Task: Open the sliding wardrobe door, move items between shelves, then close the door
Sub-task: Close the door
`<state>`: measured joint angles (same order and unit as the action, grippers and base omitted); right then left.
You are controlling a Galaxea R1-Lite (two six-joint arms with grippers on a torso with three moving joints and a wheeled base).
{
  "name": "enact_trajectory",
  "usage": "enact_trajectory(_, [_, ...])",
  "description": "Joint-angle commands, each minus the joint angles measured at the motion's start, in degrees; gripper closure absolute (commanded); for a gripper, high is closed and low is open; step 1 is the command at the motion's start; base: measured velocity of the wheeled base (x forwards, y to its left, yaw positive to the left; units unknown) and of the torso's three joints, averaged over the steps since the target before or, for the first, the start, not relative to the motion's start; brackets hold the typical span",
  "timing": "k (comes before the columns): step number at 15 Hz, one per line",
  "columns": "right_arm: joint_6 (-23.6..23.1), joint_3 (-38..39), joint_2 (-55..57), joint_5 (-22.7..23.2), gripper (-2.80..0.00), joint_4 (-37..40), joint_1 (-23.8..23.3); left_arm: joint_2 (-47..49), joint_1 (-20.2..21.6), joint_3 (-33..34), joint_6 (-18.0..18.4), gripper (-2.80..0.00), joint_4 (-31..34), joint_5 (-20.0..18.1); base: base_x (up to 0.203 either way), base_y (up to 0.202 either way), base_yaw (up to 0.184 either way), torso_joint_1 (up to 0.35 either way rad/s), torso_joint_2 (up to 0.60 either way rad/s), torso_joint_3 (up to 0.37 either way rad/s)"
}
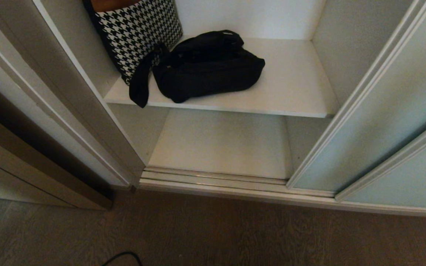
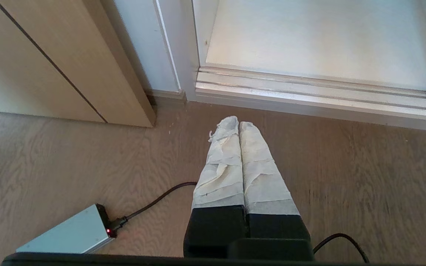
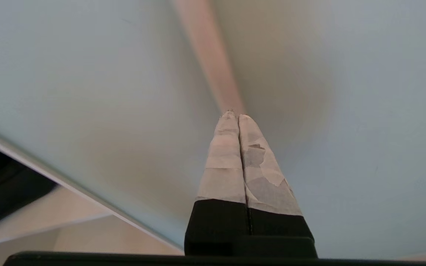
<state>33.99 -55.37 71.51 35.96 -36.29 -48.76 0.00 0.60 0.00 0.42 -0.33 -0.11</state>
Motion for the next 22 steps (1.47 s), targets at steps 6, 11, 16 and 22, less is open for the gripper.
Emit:
enact_trajectory(6, [0.29, -0.09, 6.52, 1.74, 0.00, -0.45, 0.84, 0.09, 0.02, 0.00, 0.02, 0.00, -0.02, 0.02, 0.000, 0.000, 0.000, 0.000, 0.00, 0.000])
enact_trajectory(11, [0.20, 0.08, 6.98, 1.83, 0.00, -0.45, 4.48, 0.09, 0.02, 0.00, 0.02, 0.00, -0.02, 0.02, 0.000, 0.000, 0.000, 0.000, 0.00, 0.000])
enact_trajectory(16, [0.29, 0.17, 7.59, 1.83, 0.00, -1.59, 5.26, 0.09, 0.02, 0.00, 0.02, 0.00, -0.02, 0.02, 0.000, 0.000, 0.000, 0.000, 0.00, 0.000])
enact_trajectory(22, [0.29, 0.14, 6.56, 1.83, 0.00, -1.68, 5.26, 0.09, 0.02, 0.00, 0.02, 0.00, -0.02, 0.02, 0.000, 0.000, 0.000, 0.000, 0.00, 0.000])
